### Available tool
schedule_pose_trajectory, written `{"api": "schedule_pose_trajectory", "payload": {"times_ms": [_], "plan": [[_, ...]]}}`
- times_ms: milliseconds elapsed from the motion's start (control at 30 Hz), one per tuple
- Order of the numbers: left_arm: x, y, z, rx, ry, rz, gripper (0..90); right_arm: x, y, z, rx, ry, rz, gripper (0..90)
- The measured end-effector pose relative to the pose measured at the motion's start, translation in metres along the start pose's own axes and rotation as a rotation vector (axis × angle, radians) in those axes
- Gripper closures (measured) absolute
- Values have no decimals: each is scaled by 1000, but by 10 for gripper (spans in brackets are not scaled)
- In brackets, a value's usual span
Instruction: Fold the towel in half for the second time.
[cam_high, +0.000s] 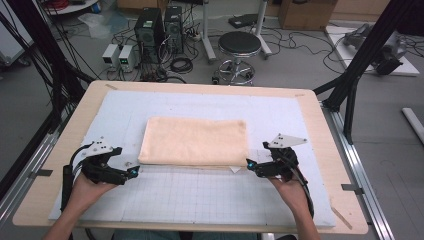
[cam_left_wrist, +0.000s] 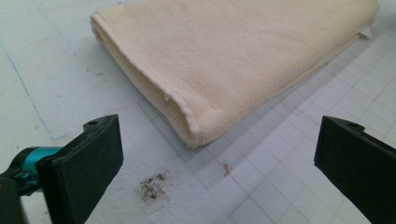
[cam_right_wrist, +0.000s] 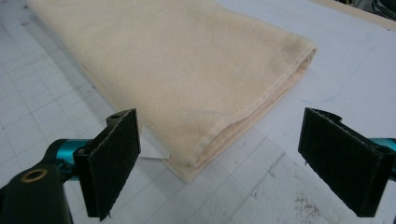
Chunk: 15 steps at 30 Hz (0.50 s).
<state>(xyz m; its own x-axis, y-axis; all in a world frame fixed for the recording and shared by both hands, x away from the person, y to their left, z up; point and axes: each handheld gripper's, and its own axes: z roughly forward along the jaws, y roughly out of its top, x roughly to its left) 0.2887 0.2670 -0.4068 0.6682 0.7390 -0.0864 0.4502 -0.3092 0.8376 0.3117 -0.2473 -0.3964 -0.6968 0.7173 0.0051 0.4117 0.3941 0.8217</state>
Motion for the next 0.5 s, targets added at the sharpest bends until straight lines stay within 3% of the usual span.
{"api": "schedule_pose_trajectory", "payload": {"times_ms": [500], "plan": [[-4, -7, -11, -14, -2, 4, 17, 11, -18, -24, -22, -17, 10, 120]]}}
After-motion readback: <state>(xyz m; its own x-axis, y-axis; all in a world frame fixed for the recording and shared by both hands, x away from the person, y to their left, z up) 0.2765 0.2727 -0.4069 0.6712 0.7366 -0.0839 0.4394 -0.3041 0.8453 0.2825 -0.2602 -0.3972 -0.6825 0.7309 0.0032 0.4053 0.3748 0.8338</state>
